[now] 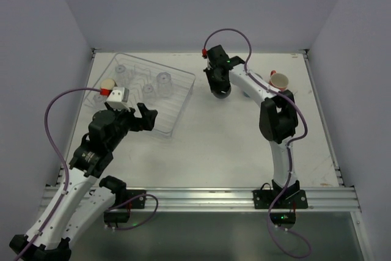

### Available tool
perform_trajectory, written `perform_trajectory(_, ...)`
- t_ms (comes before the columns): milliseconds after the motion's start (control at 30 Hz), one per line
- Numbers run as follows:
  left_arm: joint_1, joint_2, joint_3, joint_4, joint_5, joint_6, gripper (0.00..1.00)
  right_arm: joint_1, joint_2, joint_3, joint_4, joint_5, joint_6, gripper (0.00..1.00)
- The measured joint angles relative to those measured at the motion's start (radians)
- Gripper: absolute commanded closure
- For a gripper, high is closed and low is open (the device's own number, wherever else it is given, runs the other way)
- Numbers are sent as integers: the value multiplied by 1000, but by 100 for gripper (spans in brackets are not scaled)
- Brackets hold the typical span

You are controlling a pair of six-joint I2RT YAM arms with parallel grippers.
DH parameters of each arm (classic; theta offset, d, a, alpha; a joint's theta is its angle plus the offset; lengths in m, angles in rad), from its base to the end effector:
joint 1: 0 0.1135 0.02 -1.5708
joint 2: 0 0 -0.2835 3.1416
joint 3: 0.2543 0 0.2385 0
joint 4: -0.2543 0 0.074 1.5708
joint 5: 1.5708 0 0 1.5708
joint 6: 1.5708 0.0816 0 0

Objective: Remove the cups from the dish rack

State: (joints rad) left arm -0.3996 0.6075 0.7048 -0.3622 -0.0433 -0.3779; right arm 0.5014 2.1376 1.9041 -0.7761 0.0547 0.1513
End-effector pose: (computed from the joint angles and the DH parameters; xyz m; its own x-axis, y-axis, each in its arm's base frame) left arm 0.1499 -0.0595 0.3167 -0.3534 -0.2509 -0.9012 0.2365 0.9081 -0.3456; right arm 0.4348 0.2332 0.2260 -0.8024 -0.2682 -0.5331 -0.3373 0.9408 0.0345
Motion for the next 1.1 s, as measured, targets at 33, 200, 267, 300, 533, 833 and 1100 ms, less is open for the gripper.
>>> perform_trajectory(33, -6, 1, 0, 0, -5, 3, 0, -5, 18, 12, -3, 1, -4, 100)
perform_trajectory(200, -15, 5, 0, 0, -23, 6, 0, -26, 71, 32, 2, 3, -16, 100)
perform_trajectory(267, -15, 8, 0, 0, -26, 8, 0, -34, 90, 39, 4, 3, -20, 100)
perform_trajectory(300, -15, 10, 0, 1, -26, 8, 0, -38, 97, 41, 5, 2, -22, 100)
perform_trajectory(533, -15, 34, 0, 0, -33, 8, 0, -60, 109, 42, 19, -20, -25, 93)
perform_trajectory(833, -15, 64, 0, 1, -45, 8, 0, -64, 109, 21, 79, -32, -33, 78)
perform_trajectory(1100, -15, 94, 10, -5, -68, 8, 0, -64, 82, 10, 89, -30, -36, 36)
